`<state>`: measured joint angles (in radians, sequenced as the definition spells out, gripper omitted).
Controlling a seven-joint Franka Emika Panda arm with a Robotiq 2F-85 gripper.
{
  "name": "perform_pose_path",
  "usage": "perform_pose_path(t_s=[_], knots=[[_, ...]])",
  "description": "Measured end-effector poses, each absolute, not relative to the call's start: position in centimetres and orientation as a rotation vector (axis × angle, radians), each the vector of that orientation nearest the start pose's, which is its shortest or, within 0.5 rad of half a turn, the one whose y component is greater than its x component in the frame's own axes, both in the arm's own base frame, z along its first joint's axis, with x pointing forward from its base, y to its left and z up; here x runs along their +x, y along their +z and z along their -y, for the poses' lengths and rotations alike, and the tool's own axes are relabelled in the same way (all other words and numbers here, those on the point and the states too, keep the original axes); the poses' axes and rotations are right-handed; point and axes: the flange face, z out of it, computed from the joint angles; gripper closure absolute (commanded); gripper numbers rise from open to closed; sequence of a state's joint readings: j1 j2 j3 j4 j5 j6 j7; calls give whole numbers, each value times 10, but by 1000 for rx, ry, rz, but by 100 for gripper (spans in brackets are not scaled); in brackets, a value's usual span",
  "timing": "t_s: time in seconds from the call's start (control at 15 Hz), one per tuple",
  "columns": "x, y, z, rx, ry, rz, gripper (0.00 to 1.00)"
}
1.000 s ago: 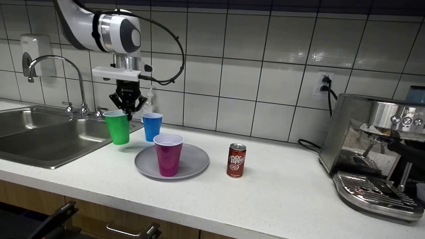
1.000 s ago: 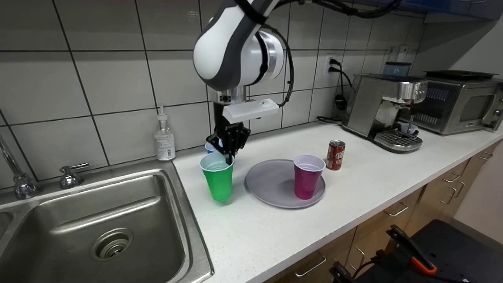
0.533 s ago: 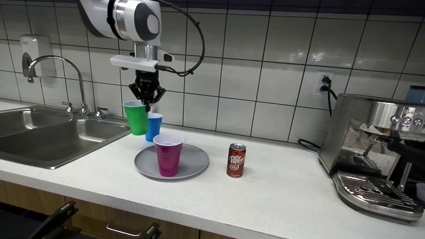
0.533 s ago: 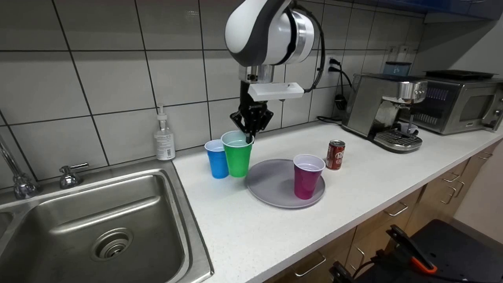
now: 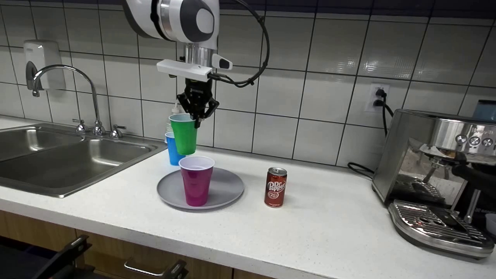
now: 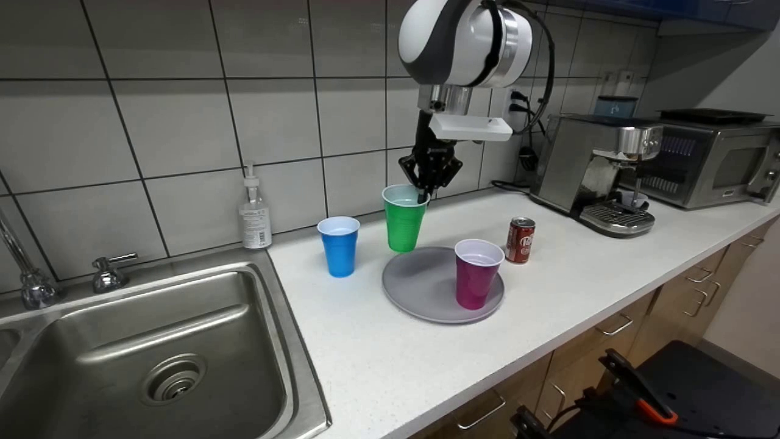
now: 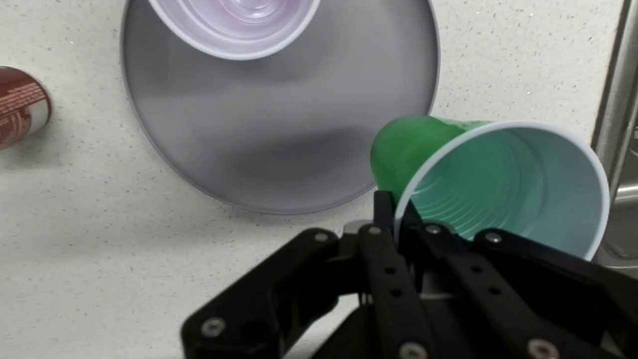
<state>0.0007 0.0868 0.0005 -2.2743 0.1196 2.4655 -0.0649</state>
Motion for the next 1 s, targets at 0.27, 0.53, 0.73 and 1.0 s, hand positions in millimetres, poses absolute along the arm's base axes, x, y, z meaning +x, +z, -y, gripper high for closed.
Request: perform_pose_path(t_s=[0.27,0.53,0.73,1.0], knots=[[536,329,29,-3055,-169,-97,99],[535,327,49,-3056,-168,-148,99],[534,322,61,-3057,-162,-181,99],[534,311,77,-3059,-156,-232,99]])
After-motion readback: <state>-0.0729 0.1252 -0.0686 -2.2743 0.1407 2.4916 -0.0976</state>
